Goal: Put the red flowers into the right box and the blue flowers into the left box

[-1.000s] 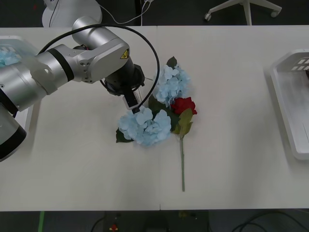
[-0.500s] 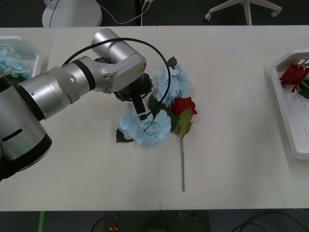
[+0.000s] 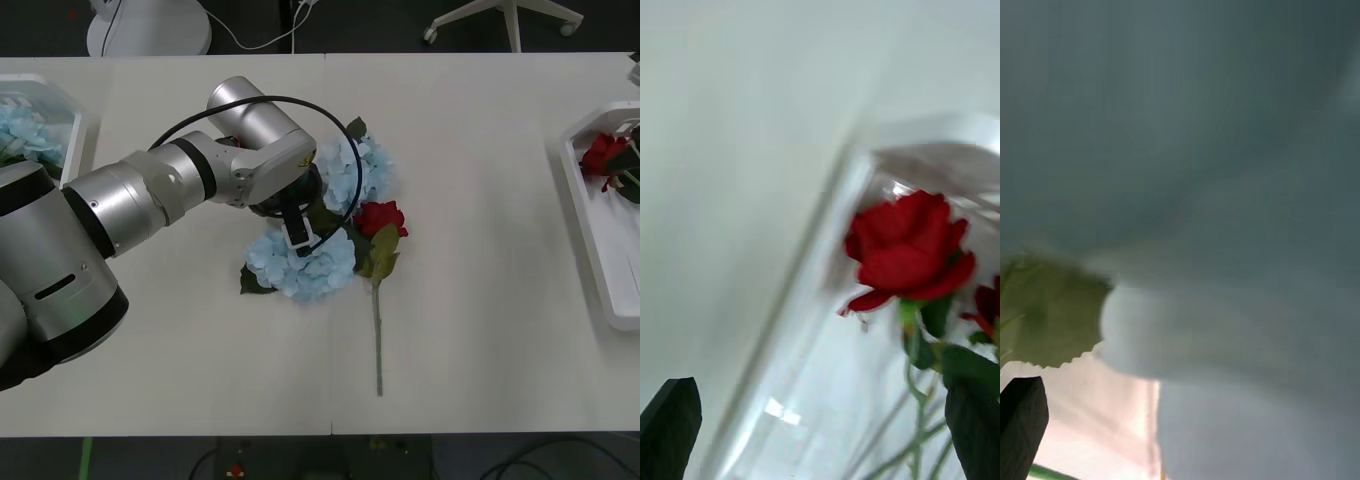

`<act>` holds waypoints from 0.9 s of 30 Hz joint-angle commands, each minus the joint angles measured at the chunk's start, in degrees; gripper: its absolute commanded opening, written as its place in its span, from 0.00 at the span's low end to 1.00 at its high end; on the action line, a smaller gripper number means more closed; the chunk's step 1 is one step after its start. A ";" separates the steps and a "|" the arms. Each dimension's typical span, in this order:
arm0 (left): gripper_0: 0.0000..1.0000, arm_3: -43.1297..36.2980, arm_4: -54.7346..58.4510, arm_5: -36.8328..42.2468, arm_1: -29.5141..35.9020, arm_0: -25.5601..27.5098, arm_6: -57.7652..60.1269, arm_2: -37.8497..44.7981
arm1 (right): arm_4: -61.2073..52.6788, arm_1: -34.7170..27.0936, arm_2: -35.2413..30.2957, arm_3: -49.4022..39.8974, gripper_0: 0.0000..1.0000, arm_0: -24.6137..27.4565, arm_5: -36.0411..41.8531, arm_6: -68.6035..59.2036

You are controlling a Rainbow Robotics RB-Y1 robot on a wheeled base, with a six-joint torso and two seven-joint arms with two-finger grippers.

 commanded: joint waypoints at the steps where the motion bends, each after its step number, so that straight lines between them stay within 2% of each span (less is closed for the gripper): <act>1: 1.00 1.08 0.24 0.64 -0.88 -1.43 0.29 -2.43 | -9.78 -3.12 8.97 -5.32 0.94 -2.09 1.77 -12.60; 4: 1.00 1.60 0.77 0.64 -0.88 -1.43 0.99 -3.57 | -14.96 -3.47 14.59 -10.16 0.94 -1.21 0.28 -24.46; 8: 1.00 3.80 1.47 0.64 -1.58 -1.52 1.43 -4.10 | -15.40 -3.65 18.28 -16.48 0.94 0.90 -1.39 -36.06; 12: 1.00 5.03 1.47 0.64 -2.11 -1.43 1.69 -4.45 | -15.14 -3.65 18.90 -21.14 0.94 4.42 -2.89 -43.88; 13: 0.95 5.03 1.56 0.56 -2.11 -1.34 1.69 -4.45 | -15.14 -3.65 18.90 -21.76 0.94 4.94 -3.06 -44.76; 14: 0.60 5.03 1.47 0.56 -2.11 -1.25 1.87 -4.45 | -14.96 -3.65 18.90 -22.90 0.94 6.09 -3.33 -46.52; 15: 0.40 5.03 1.47 0.64 -2.11 -1.25 2.04 -4.45 | -14.96 -3.65 18.90 -23.43 0.94 6.53 -3.33 -47.14; 16: 0.00 5.03 1.47 0.56 -2.11 -1.34 2.31 -4.45 | -14.96 -3.65 18.90 -24.31 0.94 7.32 -3.41 -48.37; 27: 0.00 5.03 3.75 0.03 -1.85 -1.34 4.24 -4.45 | -14.08 -4.00 18.90 -29.67 0.94 13.64 -5.96 -51.00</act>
